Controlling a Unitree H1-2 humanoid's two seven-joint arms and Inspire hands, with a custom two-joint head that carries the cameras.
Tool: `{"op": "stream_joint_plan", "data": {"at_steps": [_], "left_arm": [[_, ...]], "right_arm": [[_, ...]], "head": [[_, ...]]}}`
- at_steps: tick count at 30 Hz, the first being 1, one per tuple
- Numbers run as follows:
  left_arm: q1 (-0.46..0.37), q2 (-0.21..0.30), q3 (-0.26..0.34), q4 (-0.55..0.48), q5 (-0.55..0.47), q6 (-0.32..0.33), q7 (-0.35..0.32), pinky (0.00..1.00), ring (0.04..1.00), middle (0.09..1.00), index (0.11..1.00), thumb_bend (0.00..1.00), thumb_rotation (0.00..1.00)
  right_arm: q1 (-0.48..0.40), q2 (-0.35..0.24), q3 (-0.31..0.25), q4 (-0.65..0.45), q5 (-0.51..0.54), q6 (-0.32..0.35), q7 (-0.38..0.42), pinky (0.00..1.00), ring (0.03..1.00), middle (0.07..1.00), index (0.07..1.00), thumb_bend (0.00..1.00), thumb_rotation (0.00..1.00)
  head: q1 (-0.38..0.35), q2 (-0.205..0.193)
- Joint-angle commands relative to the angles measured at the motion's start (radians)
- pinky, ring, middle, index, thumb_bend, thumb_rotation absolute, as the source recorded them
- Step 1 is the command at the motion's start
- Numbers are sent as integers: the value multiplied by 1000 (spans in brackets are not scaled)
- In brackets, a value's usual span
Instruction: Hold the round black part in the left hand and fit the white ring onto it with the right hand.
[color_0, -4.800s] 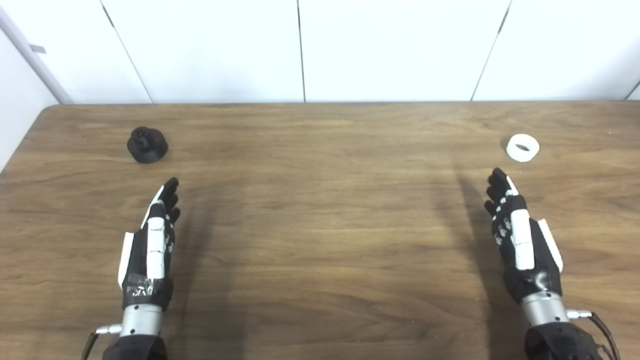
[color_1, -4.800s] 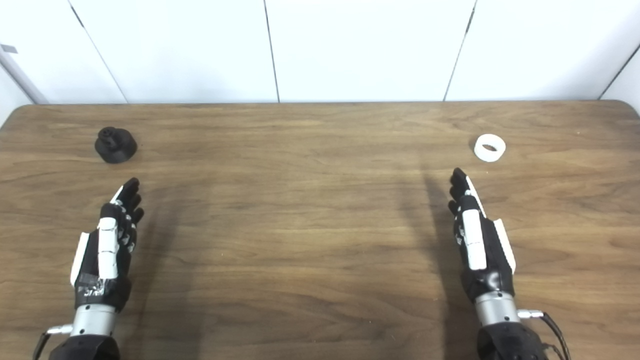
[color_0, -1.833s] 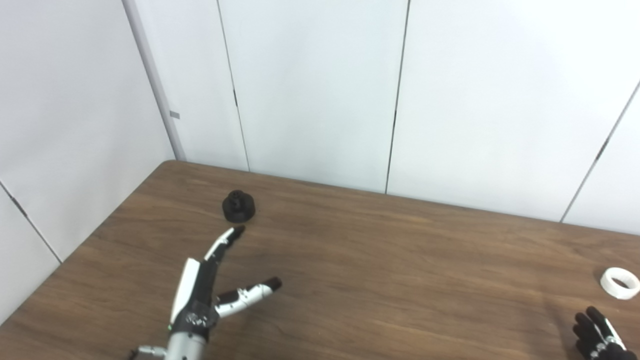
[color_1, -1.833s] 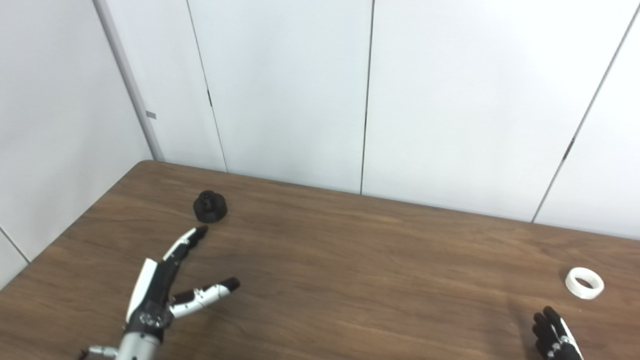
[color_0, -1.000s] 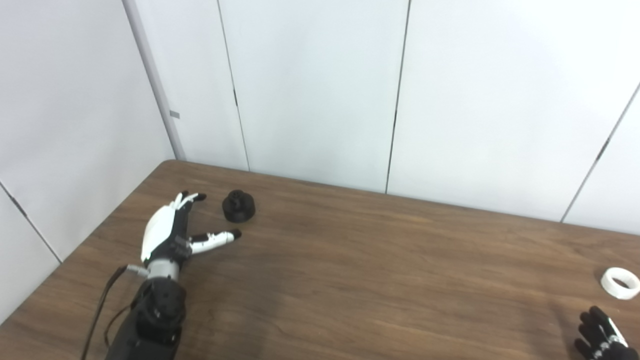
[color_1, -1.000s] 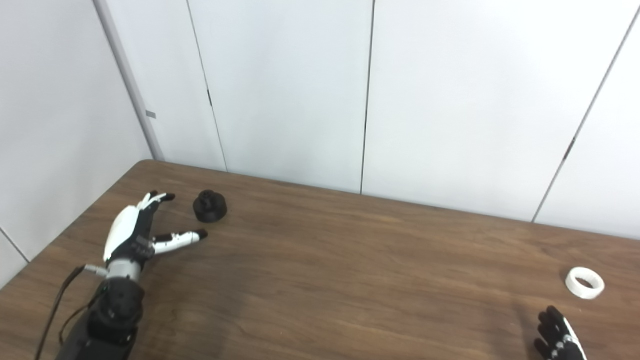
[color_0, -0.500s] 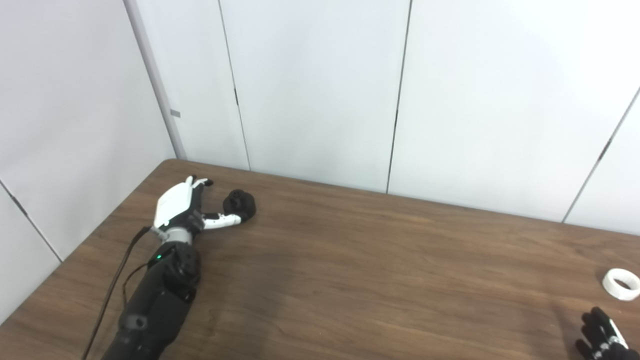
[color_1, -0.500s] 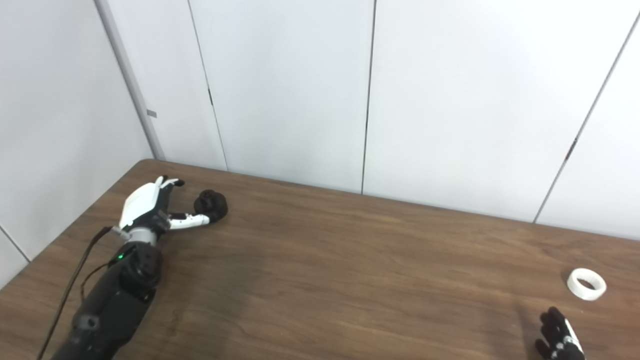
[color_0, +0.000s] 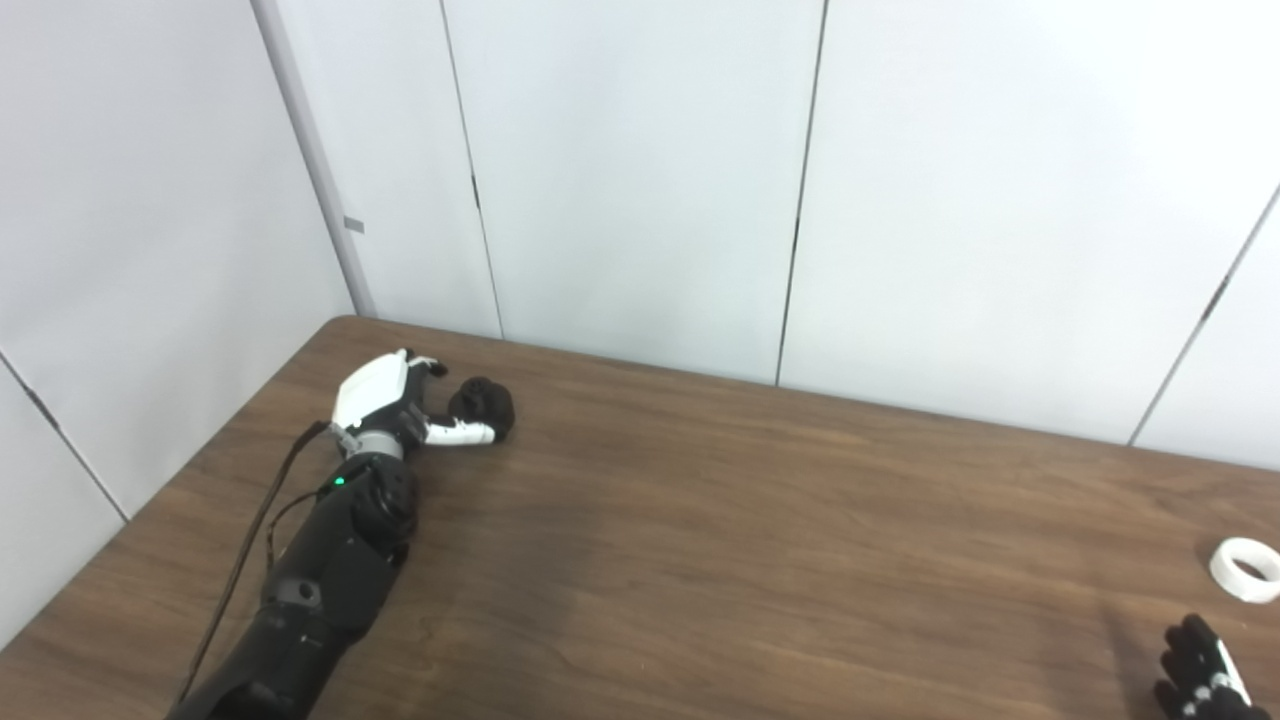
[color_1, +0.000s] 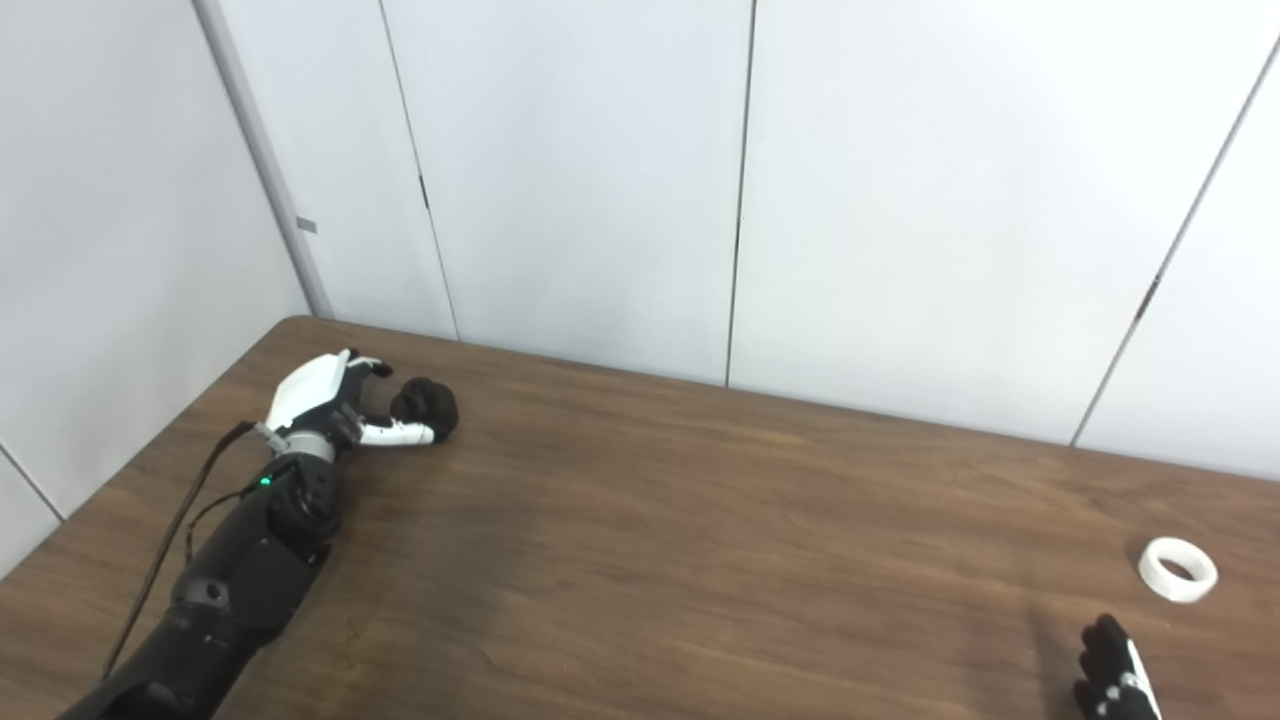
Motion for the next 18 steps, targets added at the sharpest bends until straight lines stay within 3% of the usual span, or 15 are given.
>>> {"op": "stream_joint_plan", "data": {"at_steps": [1, 18], "left_arm": [[-64, 33, -4, -11, 5, 1, 11, 1000, 1000, 1000, 823, 1000, 392], [-78, 31, -43, 46, -25, -16, 16, 1000, 1000, 987, 805, 1000, 387]], "right_arm": [[10, -5, 7, 0, -1, -4, 8, 1000, 991, 979, 978, 672, 1000], [19, -9, 11, -11, 2, -3, 6, 1000, 992, 981, 978, 633, 1000]], "head": [[1, 1], [-13, 9]]}}
